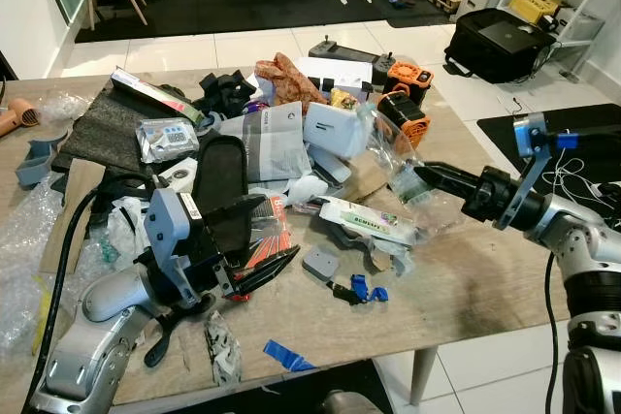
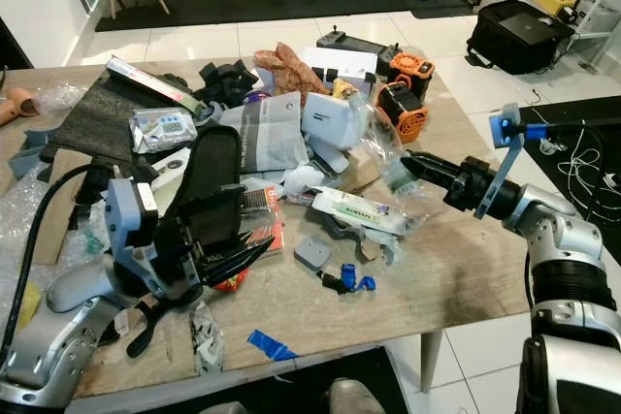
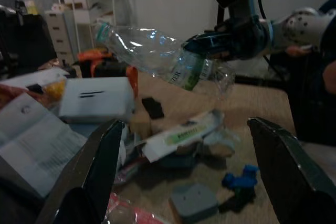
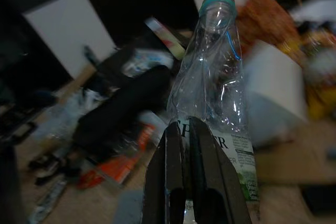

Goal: Picking trash to rubbish bin

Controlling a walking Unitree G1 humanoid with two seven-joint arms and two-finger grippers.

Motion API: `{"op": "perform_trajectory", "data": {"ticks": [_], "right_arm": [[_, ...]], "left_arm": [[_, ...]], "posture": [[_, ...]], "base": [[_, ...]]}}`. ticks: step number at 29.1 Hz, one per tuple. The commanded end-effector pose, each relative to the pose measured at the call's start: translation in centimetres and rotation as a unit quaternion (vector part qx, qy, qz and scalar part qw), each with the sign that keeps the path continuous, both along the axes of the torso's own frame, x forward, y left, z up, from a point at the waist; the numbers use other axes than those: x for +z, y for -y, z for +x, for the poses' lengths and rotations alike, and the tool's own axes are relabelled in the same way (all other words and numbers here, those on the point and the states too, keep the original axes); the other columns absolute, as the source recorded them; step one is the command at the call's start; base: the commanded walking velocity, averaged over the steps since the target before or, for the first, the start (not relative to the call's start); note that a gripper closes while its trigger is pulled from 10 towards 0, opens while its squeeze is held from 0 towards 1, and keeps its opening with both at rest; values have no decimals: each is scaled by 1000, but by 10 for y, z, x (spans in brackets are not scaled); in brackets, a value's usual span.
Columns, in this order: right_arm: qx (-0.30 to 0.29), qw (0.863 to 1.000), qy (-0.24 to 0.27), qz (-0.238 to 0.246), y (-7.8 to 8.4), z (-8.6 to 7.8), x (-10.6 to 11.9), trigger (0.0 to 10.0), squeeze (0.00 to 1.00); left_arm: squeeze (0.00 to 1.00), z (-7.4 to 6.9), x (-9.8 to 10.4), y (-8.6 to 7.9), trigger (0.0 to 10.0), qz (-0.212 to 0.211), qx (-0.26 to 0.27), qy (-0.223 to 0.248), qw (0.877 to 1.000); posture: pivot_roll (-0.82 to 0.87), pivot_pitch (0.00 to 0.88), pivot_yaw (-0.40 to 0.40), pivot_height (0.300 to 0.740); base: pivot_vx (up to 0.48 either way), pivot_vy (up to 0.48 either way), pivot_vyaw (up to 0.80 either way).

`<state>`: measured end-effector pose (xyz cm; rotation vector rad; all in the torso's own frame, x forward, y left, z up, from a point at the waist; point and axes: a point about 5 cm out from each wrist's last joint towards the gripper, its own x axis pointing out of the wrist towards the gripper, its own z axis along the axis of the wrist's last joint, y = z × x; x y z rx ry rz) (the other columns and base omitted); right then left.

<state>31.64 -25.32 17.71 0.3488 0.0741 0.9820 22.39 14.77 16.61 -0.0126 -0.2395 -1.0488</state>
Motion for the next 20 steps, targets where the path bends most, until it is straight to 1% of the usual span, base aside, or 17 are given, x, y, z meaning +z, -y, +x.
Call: {"op": "perform_trajectory", "data": {"ticks": [1,3,4,5,6,7,8,9,10,11,13,15,17,20], "right_arm": [[20,1000,7,19,-3,-5,3,2667,0],[30,999,12,26,-4,-7,5,2824,0],[33,999,18,35,-5,-8,7,3647,0],[35,998,23,48,-5,-9,10,5765,0],[35,998,23,48,-5,-9,10,5765,0],[45,996,32,68,-7,-10,14,6902,0],[45,996,32,68,-7,-10,14,6902,0],[65,993,44,83,-10,-13,18,10000,0],[85,991,58,91,-15,-17,20,10000,0],[85,991,58,91,-15,-17,20,10000,0],[101,989,68,88,-22,-20,17,10000,0],[82,991,82,69,-35,-16,16,10000,0],[70,991,92,64,-42,-14,17,10000,0],[91,983,108,116,-55,-15,30,10000,0]], "left_arm": [[0,0,7,2,10000,-17,-1,5,1000],[0,1,9,2,10000,-21,-1,6,1000],[0,1,10,2,10000,-23,-1,6,1000],[0,2,11,2,10000,-26,0,7,1000],[0,2,11,2,10000,-26,0,7,1000],[0,2,14,3,10000,-37,-1,8,999],[0,2,14,3,10000,-37,-1,8,999],[0,1,16,3,10000,-50,1,10,999],[0,2,19,3,10000,-64,4,12,998],[0,2,19,3,10000,-64,4,12,998],[0,4,22,2,10000,-80,17,16,997],[0,14,27,-1,10000,-112,68,24,991],[0,20,30,-3,10000,-131,100,24,986],[0,35,30,-7,10000,-180,163,3,970]], "posture": [[-60,0,-16,740],[-60,0,-16,740],[-60,0,-16,740],[-60,0,-16,740],[-60,0,-16,740],[-60,0,-16,740],[-60,0,-16,740],[-60,0,-16,740],[-60,0,-19,740],[-60,0,-19,740],[-60,0,-19,740],[-60,0,-19,740],[-60,0,-19,740],[-54,0,-27,740]], "base": [[0,0,0],[0,0,0],[0,0,0],[0,0,0],[0,0,0],[0,0,0],[0,0,0],[0,0,0],[0,0,0],[0,0,0],[0,0,0],[0,0,0],[0,0,0],[0,0,0]]}}
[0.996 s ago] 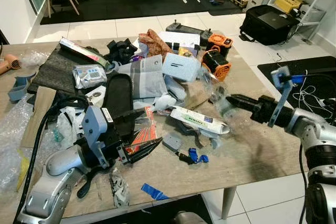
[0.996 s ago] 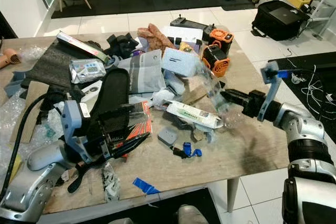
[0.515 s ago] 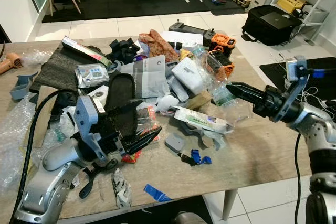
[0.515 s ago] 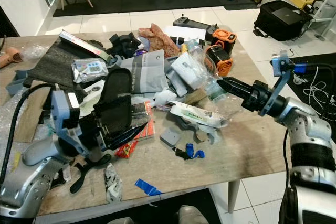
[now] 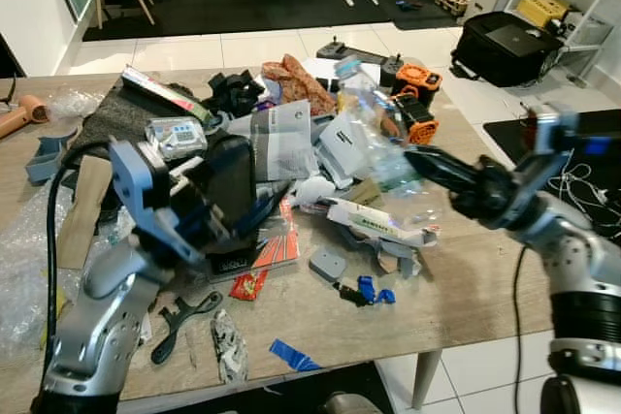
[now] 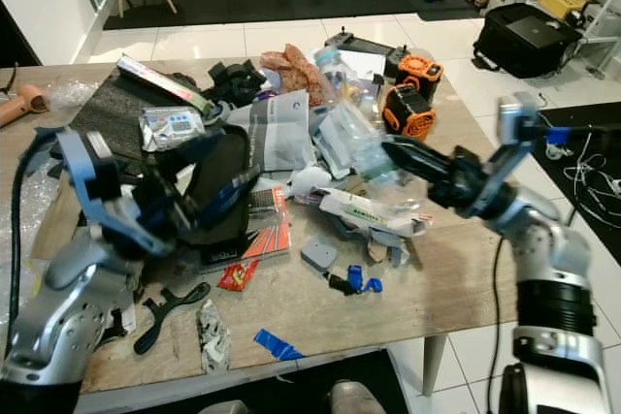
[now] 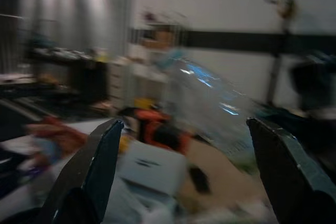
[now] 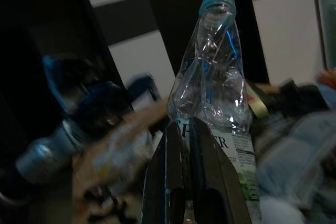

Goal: Picking trash to rubbish bin

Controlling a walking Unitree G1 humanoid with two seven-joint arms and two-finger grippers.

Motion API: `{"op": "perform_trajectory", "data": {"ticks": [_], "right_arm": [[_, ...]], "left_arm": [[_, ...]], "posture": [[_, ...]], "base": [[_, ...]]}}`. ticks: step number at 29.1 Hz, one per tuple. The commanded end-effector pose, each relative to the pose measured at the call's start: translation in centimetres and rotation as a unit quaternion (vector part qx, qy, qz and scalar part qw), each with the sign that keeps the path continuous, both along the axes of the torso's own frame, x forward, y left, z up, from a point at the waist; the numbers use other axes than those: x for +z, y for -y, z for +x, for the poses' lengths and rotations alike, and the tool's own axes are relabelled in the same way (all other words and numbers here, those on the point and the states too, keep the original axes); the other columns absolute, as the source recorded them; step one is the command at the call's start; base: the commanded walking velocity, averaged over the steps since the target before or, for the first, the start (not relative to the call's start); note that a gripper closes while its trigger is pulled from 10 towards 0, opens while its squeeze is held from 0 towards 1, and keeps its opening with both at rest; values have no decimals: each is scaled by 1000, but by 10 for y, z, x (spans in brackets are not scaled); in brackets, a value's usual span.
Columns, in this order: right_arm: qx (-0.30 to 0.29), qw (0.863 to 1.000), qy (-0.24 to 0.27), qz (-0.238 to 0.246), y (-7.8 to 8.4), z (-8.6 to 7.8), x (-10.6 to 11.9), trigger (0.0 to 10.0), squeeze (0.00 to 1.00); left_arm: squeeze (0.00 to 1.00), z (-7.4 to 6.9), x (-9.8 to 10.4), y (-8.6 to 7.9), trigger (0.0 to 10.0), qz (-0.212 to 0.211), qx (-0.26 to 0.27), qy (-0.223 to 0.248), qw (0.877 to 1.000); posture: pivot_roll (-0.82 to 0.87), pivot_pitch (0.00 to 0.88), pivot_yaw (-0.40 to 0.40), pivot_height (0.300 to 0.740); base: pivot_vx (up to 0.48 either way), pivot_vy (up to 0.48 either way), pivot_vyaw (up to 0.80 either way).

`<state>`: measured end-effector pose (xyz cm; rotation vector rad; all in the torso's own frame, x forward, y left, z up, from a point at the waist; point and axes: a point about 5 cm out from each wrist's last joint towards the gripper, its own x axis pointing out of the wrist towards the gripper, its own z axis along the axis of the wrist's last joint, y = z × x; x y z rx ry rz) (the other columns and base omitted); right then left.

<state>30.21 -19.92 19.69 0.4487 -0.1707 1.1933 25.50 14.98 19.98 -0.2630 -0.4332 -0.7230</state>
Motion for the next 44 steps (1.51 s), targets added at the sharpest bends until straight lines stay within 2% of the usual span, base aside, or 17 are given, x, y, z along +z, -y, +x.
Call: {"op": "perform_trajectory", "data": {"ticks": [1,2,5,6,7,9,14,18,25,34,44], "right_arm": [[4,1000,17,26,-5,1,13,10000,0],[3,999,17,32,-7,1,14,10000,0],[-48,999,17,0,-9,10,8,10000,0],[-48,999,17,0,-9,10,8,10000,0],[-73,997,15,-12,-9,15,5,10000,0],[-116,993,14,2,-5,23,7,10000,0],[-146,989,16,7,-3,27,9,10000,0],[-186,982,15,4,-1,33,11,10000,0],[-201,979,21,-14,-4,36,8,10000,0],[-192,981,26,-19,-8,36,7,10000,0],[-155,987,34,-24,-13,31,6,10000,0]], "left_arm": [[0,10,-4,-7,10000,-33,53,-20,998],[0,13,-4,-9,10000,-44,71,-23,996],[0,18,-6,-11,10000,-63,90,-40,993],[0,18,-6,-11,10000,-63,90,-40,993],[0,18,-8,-11,10000,-59,94,-46,993],[0,19,-11,-14,10000,-53,98,-56,992],[0,19,-13,-18,10000,-62,103,-68,990],[0,22,-20,-19,10000,-40,132,-85,987],[0,26,-24,-17,10000,-21,147,-95,984],[0,26,-28,-10,10000,-13,125,-109,986],[0,25,-28,-6,10000,-3,112,-119,987]], "posture": [[-54,0,-27,740],[-54,0,-27,740],[-54,0,-27,740],[-54,0,-27,740],[-54,0,-27,740],[-54,0,-27,740],[-51,0,-28,740],[-51,0,-28,740],[-51,0,-30,740],[-49,0,-32,740],[-45,0,-38,740]], "base": [[0,0,0],[0,0,0],[0,0,0],[0,0,0],[0,0,0],[0,0,0],[0,0,0],[0,0,0],[0,0,0],[0,0,0],[-271,0,0]]}}
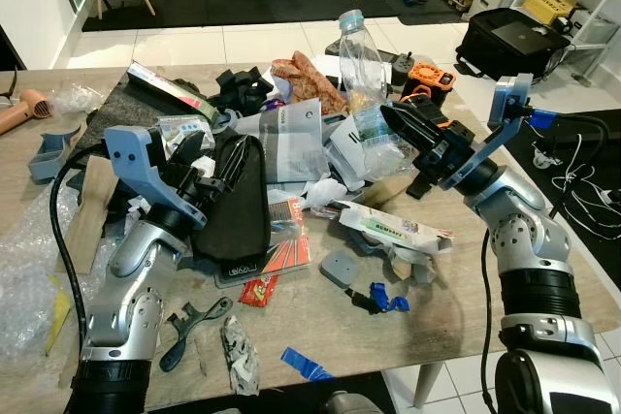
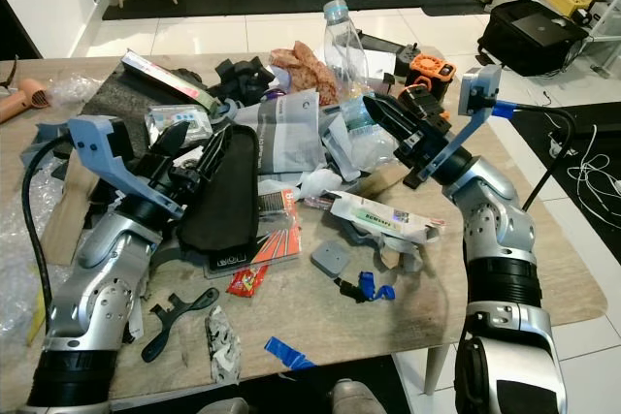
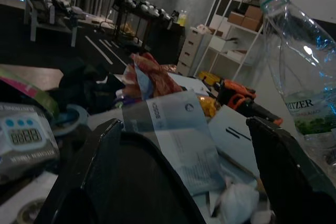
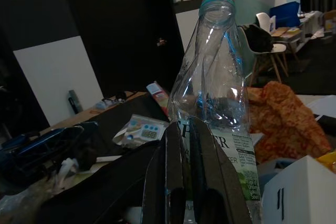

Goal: Picking trash to rubbish bin

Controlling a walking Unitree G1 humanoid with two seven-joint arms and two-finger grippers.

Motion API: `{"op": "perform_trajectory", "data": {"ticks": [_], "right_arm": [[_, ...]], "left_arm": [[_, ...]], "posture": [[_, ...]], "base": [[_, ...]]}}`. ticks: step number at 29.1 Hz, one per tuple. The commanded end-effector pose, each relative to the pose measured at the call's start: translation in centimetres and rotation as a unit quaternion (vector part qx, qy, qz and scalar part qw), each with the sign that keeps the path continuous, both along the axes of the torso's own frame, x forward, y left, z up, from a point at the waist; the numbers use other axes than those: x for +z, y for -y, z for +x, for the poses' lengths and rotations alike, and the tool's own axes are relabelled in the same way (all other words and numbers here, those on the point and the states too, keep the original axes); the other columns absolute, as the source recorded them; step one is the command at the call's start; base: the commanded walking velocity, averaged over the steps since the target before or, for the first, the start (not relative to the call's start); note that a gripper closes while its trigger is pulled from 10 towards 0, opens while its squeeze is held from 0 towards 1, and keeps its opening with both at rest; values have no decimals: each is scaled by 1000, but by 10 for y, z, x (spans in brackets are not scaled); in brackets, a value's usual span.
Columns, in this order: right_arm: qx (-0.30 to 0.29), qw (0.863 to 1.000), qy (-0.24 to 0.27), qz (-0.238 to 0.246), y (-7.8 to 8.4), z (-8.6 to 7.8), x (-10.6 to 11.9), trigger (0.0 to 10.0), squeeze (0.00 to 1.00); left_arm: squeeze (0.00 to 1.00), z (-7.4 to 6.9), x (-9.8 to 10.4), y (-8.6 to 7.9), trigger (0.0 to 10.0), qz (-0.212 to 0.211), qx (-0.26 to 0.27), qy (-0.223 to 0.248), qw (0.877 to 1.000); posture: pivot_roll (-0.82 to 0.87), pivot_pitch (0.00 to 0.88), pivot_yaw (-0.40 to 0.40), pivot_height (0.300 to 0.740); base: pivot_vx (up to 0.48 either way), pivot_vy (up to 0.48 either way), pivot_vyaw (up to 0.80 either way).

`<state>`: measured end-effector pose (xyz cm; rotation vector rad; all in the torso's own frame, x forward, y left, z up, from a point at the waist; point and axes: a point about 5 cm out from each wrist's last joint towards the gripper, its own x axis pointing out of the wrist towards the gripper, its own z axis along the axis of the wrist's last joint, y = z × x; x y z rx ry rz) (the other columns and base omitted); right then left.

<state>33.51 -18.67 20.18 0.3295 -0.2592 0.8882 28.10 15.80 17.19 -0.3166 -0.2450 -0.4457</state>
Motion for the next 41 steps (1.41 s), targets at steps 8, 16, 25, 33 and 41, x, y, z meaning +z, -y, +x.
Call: {"op": "perform_trajectory", "data": {"ticks": [8,16,25,33,41], "right_arm": [[11,1000,2,-1,-6,-2,-1,10000,0],[-3,1000,-7,-6,-17,0,-6,10000,0],[-22,1000,-9,-9,-19,3,-5,10000,0],[-7,1000,-9,-4,-32,0,-11,10000,0],[40,999,-35,-13,-62,-11,-33,10000,0]], "left_arm": [[0,-1,-4,7,10000,13,-18,-15,1000],[0,-2,-14,18,10000,25,-36,-31,999],[0,-2,-17,21,10000,29,-42,-36,998],[0,-1,-23,35,10000,45,-84,-36,995],[0,0,-23,40,10000,7,-132,-34,991]], "posture": [[-44,0,-39,740],[-42,0,-39,740],[-42,0,-39,740],[-34,0,-41,740],[-32,0,-48,740]], "base": [[-356,0,0],[-373,0,0],[-373,0,0],[-122,0,398],[0,0,744]]}}
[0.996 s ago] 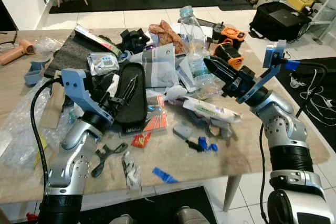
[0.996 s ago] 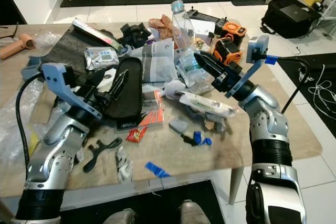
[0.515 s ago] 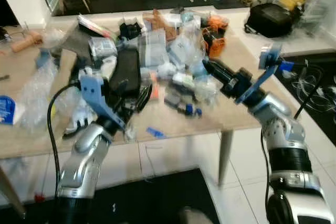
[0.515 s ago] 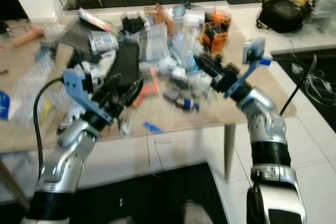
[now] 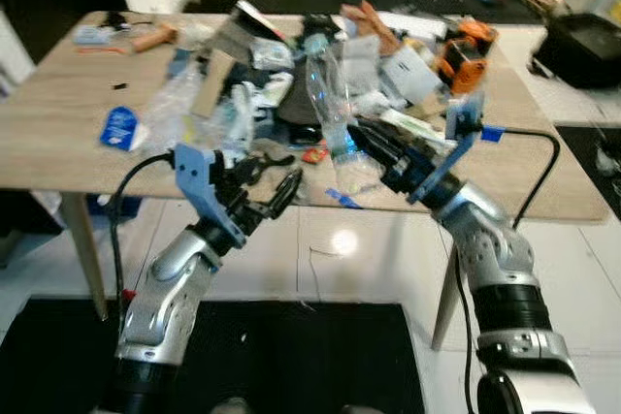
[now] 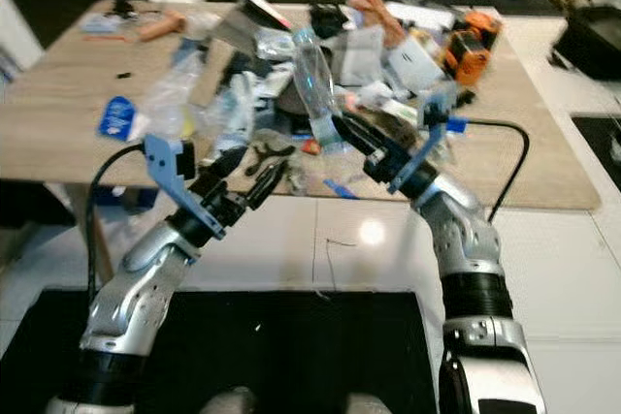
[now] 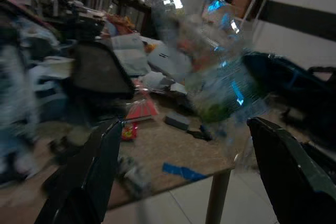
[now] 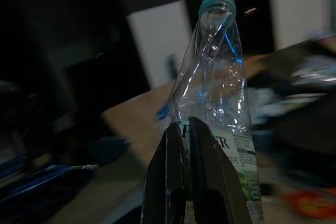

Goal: Picking trash to rubbish bin

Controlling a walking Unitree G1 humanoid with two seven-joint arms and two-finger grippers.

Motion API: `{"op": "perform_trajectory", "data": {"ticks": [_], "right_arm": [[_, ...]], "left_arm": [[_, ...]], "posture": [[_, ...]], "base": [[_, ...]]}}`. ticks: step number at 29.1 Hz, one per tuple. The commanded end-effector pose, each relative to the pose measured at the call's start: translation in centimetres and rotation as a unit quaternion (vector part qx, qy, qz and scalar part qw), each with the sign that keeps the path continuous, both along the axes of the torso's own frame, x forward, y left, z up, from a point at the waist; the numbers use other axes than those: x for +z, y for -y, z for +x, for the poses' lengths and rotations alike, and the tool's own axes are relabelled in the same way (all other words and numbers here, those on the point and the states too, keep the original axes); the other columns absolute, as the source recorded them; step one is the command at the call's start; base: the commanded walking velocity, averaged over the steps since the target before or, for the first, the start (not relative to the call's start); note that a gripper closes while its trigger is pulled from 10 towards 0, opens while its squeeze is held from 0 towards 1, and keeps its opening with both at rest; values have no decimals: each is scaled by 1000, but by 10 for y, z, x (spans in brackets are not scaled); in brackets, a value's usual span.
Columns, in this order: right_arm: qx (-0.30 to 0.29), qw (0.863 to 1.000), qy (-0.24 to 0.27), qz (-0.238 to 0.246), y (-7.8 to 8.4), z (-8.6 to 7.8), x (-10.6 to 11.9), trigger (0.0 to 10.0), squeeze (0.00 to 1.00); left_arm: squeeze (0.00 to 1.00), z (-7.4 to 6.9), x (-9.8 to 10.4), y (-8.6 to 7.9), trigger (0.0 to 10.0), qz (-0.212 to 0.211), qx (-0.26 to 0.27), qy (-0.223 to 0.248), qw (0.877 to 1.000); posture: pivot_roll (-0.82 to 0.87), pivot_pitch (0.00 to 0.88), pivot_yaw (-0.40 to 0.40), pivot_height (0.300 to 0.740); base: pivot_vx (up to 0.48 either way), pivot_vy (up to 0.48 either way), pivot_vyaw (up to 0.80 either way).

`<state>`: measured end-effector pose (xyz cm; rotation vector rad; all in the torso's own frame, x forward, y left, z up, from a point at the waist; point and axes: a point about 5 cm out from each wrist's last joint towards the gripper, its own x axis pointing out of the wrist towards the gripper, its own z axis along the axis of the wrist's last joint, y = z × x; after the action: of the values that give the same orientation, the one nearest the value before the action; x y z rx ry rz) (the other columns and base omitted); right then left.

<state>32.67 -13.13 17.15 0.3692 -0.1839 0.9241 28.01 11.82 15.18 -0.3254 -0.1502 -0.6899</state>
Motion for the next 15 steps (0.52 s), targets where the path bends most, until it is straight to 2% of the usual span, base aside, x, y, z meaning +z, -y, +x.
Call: {"op": "perform_trajectory", "data": {"ticks": [1,3,15], "right_arm": [[15,1000,2,-12,-7,-3,-2,10000,0],[24,1000,-10,-6,-9,-1,-6,10000,0],[28,999,-19,-8,-9,3,-9,10000,0]], "left_arm": [[0,1,-3,1,10000,-9,-6,-12,1000],[0,2,-5,0,10000,-24,-12,-15,1000],[0,5,-7,1,10000,-41,-34,-18,998]], "posture": [[-32,0,-48,740],[-36,0,-44,740],[-53,0,-30,740]], "base": [[0,0,744],[0,0,747],[0,0,744]]}}
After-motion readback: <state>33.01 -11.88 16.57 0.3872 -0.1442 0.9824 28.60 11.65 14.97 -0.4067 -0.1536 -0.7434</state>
